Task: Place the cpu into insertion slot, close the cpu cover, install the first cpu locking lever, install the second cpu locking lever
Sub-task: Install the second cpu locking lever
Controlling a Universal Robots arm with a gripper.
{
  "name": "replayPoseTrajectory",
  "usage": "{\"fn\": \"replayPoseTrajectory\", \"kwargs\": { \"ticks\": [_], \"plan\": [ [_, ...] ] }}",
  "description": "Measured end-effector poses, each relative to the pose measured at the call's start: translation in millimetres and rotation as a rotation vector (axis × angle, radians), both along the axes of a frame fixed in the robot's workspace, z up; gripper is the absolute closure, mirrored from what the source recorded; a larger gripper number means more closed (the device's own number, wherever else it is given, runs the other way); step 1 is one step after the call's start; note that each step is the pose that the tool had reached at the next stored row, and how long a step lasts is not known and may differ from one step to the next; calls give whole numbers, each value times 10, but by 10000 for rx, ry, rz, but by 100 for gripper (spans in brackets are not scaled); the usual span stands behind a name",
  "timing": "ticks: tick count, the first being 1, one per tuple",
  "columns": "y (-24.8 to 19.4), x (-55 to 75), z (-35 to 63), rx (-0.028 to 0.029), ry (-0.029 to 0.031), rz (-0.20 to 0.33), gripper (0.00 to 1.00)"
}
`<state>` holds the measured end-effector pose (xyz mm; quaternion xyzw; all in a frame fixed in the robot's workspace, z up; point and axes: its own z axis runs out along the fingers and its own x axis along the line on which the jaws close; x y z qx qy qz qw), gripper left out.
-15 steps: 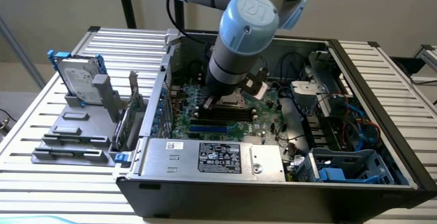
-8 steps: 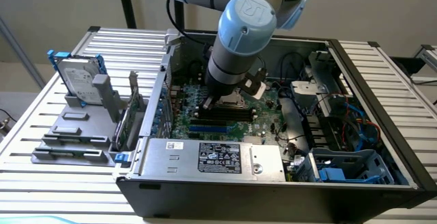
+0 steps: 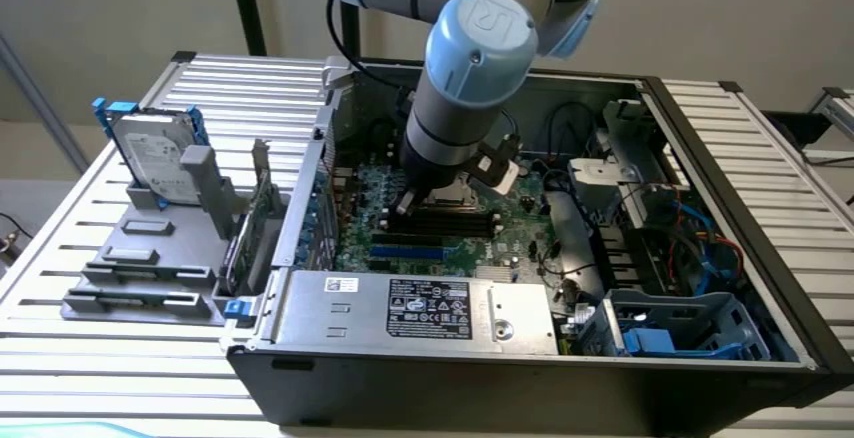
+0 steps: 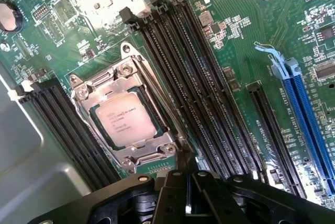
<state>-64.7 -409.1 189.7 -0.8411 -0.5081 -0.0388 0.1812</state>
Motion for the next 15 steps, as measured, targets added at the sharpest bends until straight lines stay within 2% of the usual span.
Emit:
{"fn": "replayPoseTrajectory", "kwargs": {
  "ticks": [3, 7, 15],
  "plan": [
    [-1, 0, 39, -42, 1, -1, 89],
    [-1, -1, 111, -37, 4, 0, 89],
    [-1, -2, 113, -33, 5, -1, 89]
  ]
}}
